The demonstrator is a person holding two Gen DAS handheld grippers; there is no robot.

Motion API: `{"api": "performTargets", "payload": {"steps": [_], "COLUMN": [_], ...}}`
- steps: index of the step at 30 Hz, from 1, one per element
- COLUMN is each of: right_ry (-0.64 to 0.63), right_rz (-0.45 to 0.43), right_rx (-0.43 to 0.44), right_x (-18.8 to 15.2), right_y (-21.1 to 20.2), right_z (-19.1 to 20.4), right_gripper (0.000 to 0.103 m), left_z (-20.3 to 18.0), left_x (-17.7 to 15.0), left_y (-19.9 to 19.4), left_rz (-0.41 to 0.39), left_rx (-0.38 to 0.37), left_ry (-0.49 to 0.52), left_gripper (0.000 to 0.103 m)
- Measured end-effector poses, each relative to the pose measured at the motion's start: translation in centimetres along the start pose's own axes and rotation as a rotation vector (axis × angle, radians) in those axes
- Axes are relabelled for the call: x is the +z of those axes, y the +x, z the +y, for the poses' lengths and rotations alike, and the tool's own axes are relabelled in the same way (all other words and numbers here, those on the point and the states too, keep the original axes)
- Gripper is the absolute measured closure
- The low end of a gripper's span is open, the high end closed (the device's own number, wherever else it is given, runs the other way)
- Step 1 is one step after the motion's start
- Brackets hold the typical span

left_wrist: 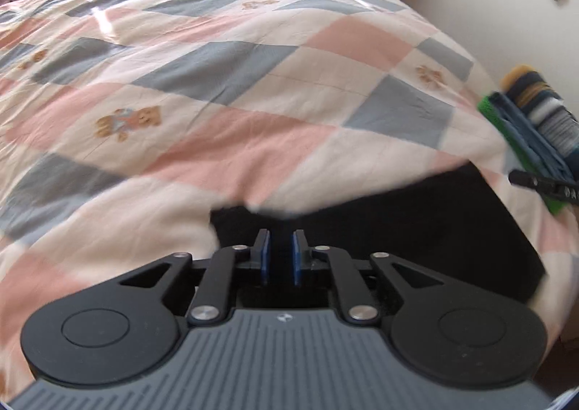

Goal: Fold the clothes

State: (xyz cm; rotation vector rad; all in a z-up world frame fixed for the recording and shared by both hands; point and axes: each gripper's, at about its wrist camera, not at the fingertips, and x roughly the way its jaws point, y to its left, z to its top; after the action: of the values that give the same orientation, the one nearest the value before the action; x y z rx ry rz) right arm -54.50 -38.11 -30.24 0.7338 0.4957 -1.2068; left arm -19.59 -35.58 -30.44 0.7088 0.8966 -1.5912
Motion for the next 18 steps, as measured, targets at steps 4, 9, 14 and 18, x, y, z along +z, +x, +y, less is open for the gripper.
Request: {"api": "performTargets", "payload": {"steps": [4, 9, 14, 18], "right_ry": [-0.026, -0.028, -0.010, 0.081], "right_rz": [0.002, 0.079, 0.068, 0.096], "right_rx": [-0.011, -0.069, -0.079, -0.055], "right_x": [-2.8, -6.7, -6.3, -6.9], "right_y": [-2.9, -0.7, -2.4, -6.5], "right_z": [2.2, 3.0, 4.5, 6.4], "right_gripper": [0.073, 0.075, 0.072, 0.059], "left_z": [-2.2, -4.9, -5.2, -5.1], "left_x": [-4.2, -8.5, -8.0, -7.5], "left_y": [-3.1, -1.4, -1.6, -4.8], "left_rz": [0.046, 0.097, 0.116, 0.162], "left_rx": [-0.041, -0.060, -0.041, 0.026], "left_ry": [0.039, 0.085, 0.058, 0.089], "left_gripper": [0.093, 0.086, 0.081, 0.069]}}
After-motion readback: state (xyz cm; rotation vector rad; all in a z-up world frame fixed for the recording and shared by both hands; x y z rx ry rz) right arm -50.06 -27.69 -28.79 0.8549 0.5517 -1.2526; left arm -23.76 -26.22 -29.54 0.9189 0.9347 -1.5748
